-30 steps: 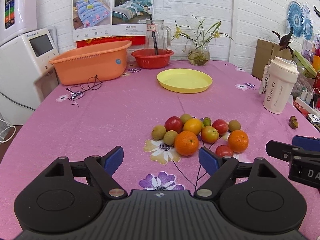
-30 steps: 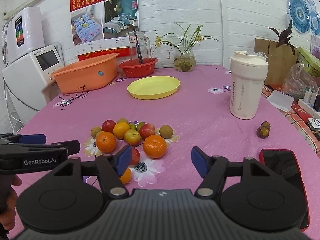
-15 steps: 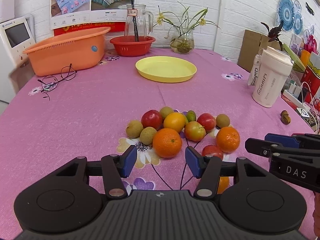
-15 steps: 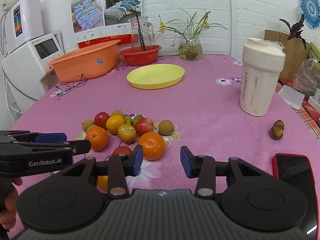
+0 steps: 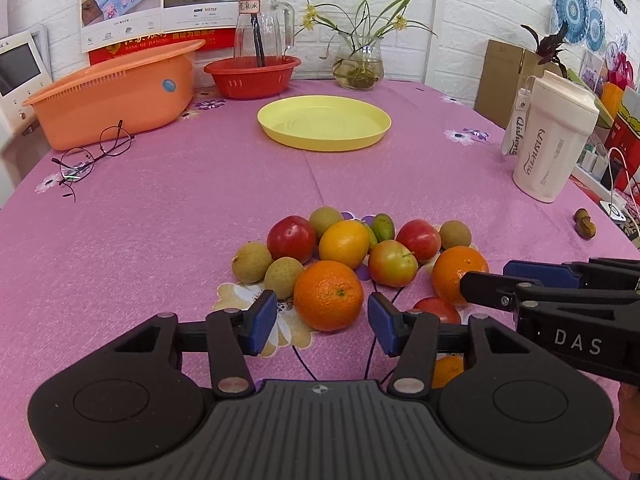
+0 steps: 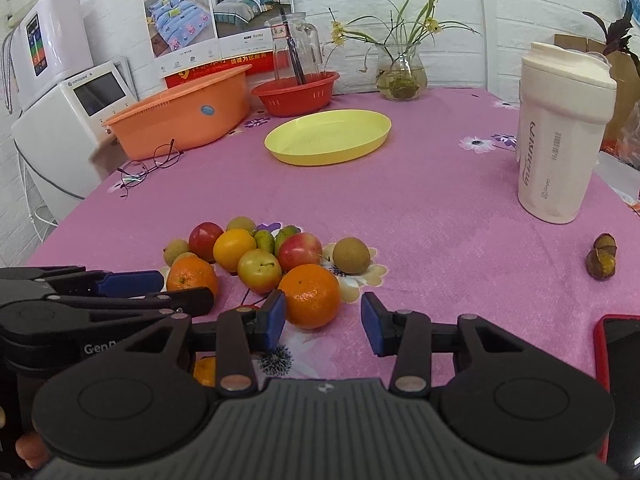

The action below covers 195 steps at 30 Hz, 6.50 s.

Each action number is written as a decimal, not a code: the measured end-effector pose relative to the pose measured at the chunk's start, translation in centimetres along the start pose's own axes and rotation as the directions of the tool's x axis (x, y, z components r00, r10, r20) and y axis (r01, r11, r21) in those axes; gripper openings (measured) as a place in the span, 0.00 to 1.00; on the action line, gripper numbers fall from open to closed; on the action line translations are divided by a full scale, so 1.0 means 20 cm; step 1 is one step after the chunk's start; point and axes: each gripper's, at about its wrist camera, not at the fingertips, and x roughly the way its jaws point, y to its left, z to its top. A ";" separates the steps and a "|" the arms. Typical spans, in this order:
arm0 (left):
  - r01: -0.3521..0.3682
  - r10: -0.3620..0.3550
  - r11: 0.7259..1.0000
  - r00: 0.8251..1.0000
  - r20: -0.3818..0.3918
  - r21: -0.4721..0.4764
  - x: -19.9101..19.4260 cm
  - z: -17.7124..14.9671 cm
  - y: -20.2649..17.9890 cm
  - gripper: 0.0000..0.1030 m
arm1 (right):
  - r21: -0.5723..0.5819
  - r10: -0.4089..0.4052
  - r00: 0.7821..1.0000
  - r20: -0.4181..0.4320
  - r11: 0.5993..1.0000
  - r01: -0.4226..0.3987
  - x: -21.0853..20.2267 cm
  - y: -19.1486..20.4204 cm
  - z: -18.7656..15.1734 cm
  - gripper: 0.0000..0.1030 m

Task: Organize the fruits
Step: 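Grasp a mandarin with the left gripper while the right gripper grasps another mandarin, then carry both held mandarins over the yellow plate, then lower both mandarins onto the yellow plate and open both grippers, then grasp a small green kiwi with the left gripper while the right grasps a mandarin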

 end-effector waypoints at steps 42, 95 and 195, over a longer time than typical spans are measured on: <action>-0.050 0.042 0.996 0.992 0.119 0.067 -0.18 0.03 -0.05 0.36 | -0.037 -0.005 0.998 0.064 0.999 0.008 -0.13 0.05 0.04 0.74; -0.005 -0.001 0.998 0.994 0.106 0.056 0.68 0.82 0.19 0.36 | 0.019 -0.053 0.996 0.068 0.998 0.052 0.65 -0.18 0.76 0.74; -0.026 0.009 0.979 0.996 0.086 0.202 0.15 0.02 0.21 0.48 | -0.164 0.151 0.989 0.010 0.975 -0.147 -0.12 0.15 -0.17 0.74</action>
